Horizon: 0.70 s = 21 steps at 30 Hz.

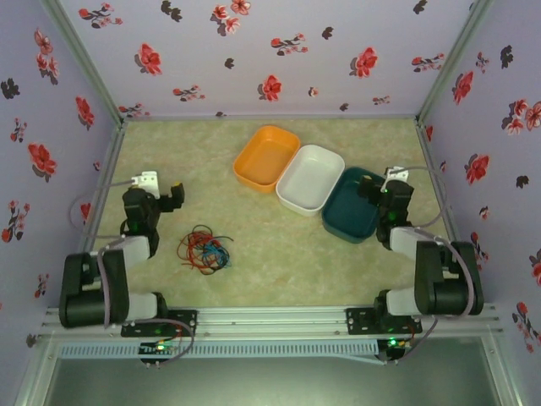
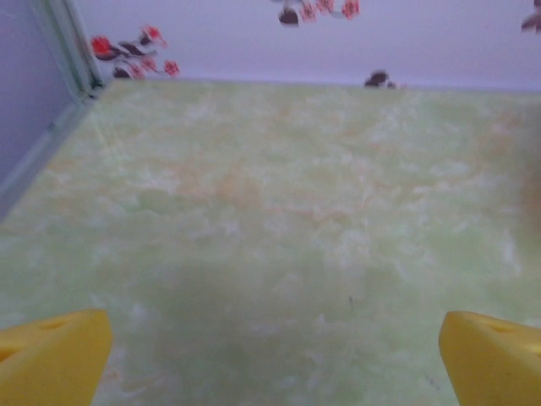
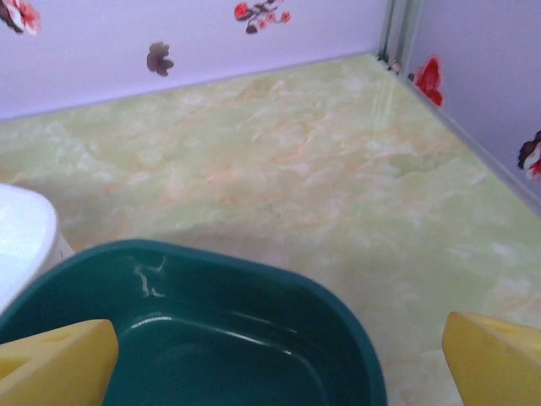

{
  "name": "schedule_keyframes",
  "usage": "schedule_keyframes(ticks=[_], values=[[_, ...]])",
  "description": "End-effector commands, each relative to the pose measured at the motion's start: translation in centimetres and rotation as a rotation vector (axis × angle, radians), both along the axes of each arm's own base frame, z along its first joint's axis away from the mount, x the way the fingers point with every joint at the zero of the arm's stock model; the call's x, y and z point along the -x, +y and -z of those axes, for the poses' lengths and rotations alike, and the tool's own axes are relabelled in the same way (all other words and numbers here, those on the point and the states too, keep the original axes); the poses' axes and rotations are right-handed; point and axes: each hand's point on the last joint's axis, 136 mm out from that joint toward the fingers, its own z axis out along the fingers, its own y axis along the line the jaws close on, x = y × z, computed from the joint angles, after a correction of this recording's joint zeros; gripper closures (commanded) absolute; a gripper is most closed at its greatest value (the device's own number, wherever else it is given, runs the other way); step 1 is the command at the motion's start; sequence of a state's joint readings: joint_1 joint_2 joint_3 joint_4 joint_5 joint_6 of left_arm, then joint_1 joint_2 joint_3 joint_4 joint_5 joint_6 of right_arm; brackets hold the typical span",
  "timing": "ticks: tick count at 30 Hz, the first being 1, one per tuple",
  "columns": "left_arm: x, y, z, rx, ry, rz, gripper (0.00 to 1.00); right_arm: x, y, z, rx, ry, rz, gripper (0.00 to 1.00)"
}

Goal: Untangle the cables

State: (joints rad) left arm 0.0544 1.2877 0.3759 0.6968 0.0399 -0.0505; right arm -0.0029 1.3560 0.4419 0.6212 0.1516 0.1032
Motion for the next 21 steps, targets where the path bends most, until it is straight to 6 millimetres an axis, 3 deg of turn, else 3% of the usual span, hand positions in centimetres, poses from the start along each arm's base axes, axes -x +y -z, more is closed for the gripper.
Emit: schedule_keyframes(ticks=[1, 7, 13, 17, 21], values=[[1.0, 1.0, -2.2, 0.096, -0.003, -0.095, 0.0, 0.4, -0.6, -1.9, -0.015, 0.0, 0.046, 0.01], [4.6, 0.5, -2.5, 0.377, 0.134, -0.205, 0.0, 1.3, 0.6, -5.0, 0.007, 0.016, 0.044, 0.01], [10.4, -1.2, -2.4, 0.521, 0.286, -0.258, 0.0, 2.1, 2.7, -7.2, 0.013, 0.032, 0.015, 0.01], [14.3, -2.8, -0.8, 0.551, 0.455, -0.274, 0.0, 2.1, 4.2, -8.1, -0.01, 0.047, -0.002, 0.01], [16.8, -5.4, 0.8, 0.541, 0.595, -0.219, 0.0, 1.6, 5.5, -9.2, -0.014, 0.057, -0.017, 0.01]])
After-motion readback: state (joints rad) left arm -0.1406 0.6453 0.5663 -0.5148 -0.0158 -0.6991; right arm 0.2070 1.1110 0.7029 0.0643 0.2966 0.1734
